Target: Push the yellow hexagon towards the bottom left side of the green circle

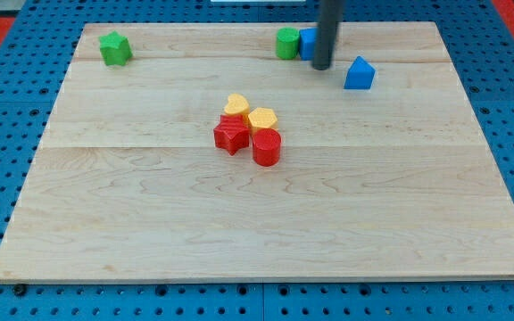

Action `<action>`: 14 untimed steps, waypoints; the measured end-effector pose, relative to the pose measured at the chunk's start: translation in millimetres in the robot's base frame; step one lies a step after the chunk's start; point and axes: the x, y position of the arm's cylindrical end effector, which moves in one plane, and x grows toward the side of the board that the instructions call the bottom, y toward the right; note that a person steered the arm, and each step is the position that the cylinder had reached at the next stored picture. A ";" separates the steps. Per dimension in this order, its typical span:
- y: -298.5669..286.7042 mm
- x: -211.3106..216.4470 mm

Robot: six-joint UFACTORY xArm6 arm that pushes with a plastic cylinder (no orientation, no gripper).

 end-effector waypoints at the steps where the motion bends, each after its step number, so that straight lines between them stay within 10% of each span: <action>1: 14.5 53.1; 3: -35.3 171.2; 9: -28.6 35.5; 14: -16.7 41.6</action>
